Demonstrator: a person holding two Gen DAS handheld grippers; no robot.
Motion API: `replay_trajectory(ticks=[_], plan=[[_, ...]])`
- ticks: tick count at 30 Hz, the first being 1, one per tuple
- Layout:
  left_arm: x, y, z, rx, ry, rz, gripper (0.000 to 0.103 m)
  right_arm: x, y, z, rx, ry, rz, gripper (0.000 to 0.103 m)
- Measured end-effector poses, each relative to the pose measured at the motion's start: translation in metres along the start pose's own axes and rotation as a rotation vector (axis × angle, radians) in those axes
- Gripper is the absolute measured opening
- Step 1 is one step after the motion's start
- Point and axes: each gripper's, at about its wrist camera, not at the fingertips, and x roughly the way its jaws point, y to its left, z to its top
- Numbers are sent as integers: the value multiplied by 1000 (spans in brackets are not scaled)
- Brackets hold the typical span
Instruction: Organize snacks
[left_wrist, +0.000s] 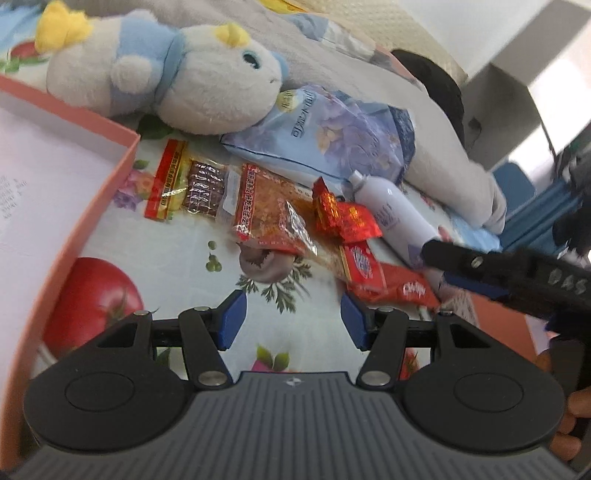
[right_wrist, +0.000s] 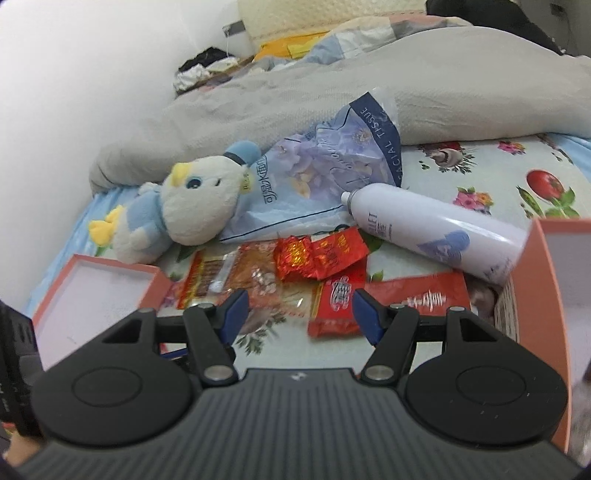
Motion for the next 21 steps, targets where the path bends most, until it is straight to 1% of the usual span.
replay_trajectory(ticks=[5,8,10,13,19,21], plan=[[17,10,6,-96,-8,-35,61,22,-3,17,-48,20,29,64],[25,13,9,-128,-23,-42,55,44,0,27,-107,80,-9,64],[30,17,11,-169,-33,-53,52,57,1,33,-122,99,2,64],[37,27,14,-266,-50,-86,50,73,2,41,-135,121,25,64],[47,44,17,-469,-84,-133,49,100,11,44,-218,158,37,62],[49,47,19,-504,-91,-130,43,104,14,42,-251,162,38,61]])
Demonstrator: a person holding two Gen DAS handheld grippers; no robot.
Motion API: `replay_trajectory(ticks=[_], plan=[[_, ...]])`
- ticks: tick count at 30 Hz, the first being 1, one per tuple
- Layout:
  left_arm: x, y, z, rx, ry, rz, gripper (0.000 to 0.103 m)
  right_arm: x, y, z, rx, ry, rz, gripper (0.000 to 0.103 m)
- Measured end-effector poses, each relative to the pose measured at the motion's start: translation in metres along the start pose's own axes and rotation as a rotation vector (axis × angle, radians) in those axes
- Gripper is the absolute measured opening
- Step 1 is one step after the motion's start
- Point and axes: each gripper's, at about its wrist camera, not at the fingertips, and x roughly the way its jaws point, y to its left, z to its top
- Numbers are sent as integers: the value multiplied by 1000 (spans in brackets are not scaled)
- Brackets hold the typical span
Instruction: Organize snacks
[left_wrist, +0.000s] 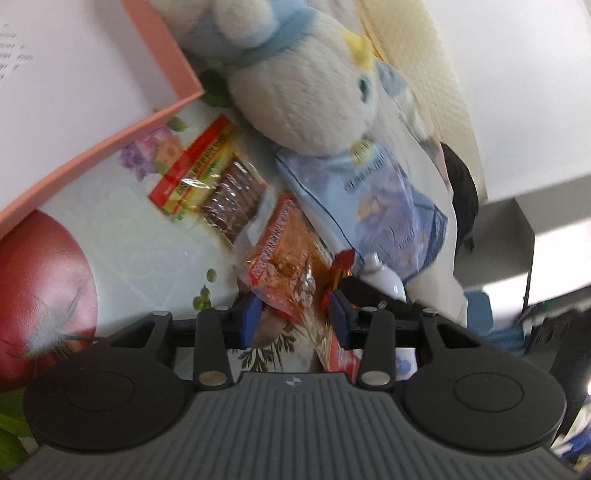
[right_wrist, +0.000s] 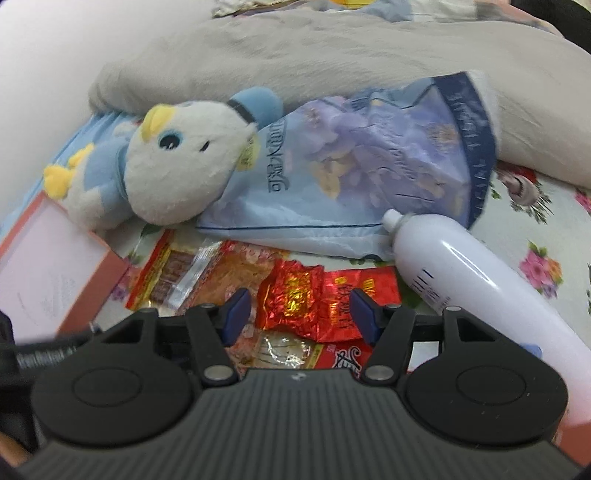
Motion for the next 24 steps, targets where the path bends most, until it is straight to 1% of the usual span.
replay_trajectory(ticks=[4,6,10,11,14,15,16,17,20,24], plan=[[3,3,3,-51,-12,7,34,5,0,-4,-40,10,-24,61],[3,8,4,-82,-16,14,27,7,1,-6,-60,1,-15,61],[3,10,6,-118,-26,13,25,10,11,-10,-131,-16,-32,61],[3,10,5,-120,-30,18,23,11,14,-10,-149,-19,-38,61],[3,10,5,-112,-33,35,12,18,20,-11,-173,-19,-55,60],[5,9,4,-108,-31,40,7,20,21,-11,-181,-21,-59,58],[5,10,4,-105,-29,40,6,20,22,-11,-188,-22,-60,46],[5,10,3,-104,-28,39,5,19,25,-12,-199,-24,-70,42],[3,8,2,-86,-27,44,3,12,34,-14,-247,-41,-110,41],[-9,3,-3,-58,-25,56,2,-2,37,-18,-250,-56,-130,41]])
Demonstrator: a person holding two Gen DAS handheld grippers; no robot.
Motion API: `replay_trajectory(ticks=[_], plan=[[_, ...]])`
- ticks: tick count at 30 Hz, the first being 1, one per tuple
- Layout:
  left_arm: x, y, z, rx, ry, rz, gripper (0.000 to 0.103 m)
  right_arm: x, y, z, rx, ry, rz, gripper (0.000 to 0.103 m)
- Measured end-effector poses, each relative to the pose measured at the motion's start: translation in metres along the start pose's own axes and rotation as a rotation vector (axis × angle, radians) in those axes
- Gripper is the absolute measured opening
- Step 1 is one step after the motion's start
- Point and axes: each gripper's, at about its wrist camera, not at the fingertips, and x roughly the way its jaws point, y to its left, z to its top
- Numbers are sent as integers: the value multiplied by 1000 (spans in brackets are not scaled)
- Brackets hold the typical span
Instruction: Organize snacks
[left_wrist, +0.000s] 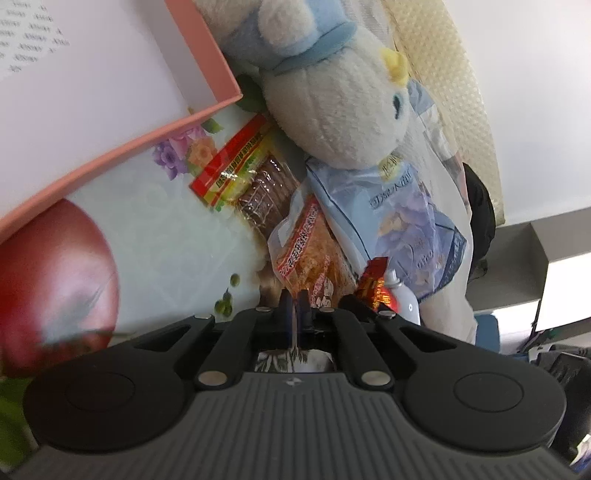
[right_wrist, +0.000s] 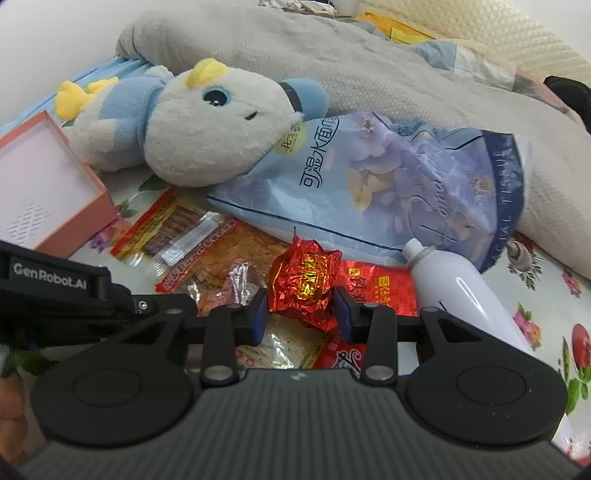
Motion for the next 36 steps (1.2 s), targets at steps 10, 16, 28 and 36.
replay_trajectory(ticks=[10,16,28,36], plan=[[-56,-12,-26,82,8,17,1,-58,16,-25,31,-21,-14,39],[-101,-5,-42,113,27,31,1,-95,32,-58,99,-20,-9,39],[-177,-3,-65,338,80,161,1,-153,80,-126,146,-63,-58,39],[-204,10,-94,405,120,211,1,-185,105,-167,156,-51,-63,39]])
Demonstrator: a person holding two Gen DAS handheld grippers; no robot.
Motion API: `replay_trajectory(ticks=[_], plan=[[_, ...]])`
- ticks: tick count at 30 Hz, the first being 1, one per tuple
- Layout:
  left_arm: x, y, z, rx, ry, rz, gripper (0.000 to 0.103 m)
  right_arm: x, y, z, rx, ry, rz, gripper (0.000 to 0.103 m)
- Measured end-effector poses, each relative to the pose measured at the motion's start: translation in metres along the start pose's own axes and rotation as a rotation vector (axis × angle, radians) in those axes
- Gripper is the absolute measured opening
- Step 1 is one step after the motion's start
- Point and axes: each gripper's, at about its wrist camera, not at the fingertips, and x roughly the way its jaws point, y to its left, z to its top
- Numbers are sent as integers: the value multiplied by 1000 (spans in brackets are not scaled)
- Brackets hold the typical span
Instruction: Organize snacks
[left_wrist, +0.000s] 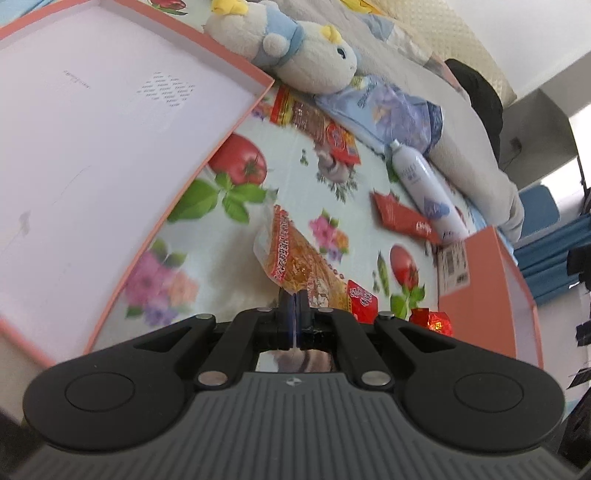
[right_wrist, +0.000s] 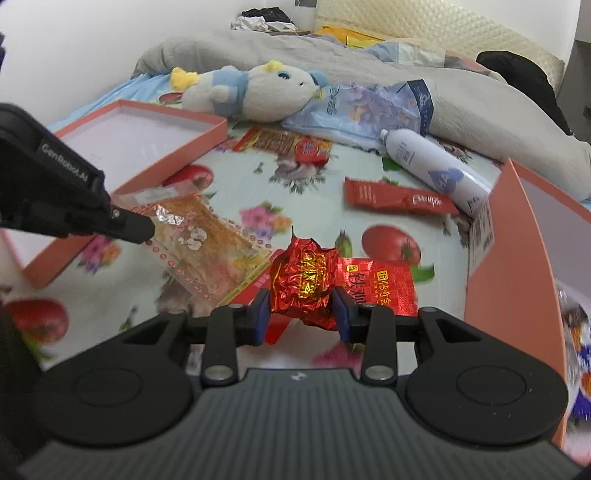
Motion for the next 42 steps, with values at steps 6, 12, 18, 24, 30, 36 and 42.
replay_trajectory(ticks=[6,12,18,24,30,36,42], plan=[[-15,6,-19,46,29,17,2,-23,4,-19,23,8,-10,39],[-28,9,-32,86,42,37,2,-30,6,-36,54,37,0,39],[-32,7,-45,130,84,50,7,-30,1,-44,106,54,4,40],[-36,4,-60,250,154,117,67,-30,-7,-49,154,61,17,40],[-40,-12,-63,415,155,157,83,-32,-13,-53,193,44,39,68],[-31,-24,-54,474,143,171,89,-28,-15,-51,190,15,26,68],[-9,-33,-44,467,113,207,90,-16,-16,-54,199,21,22,67]])
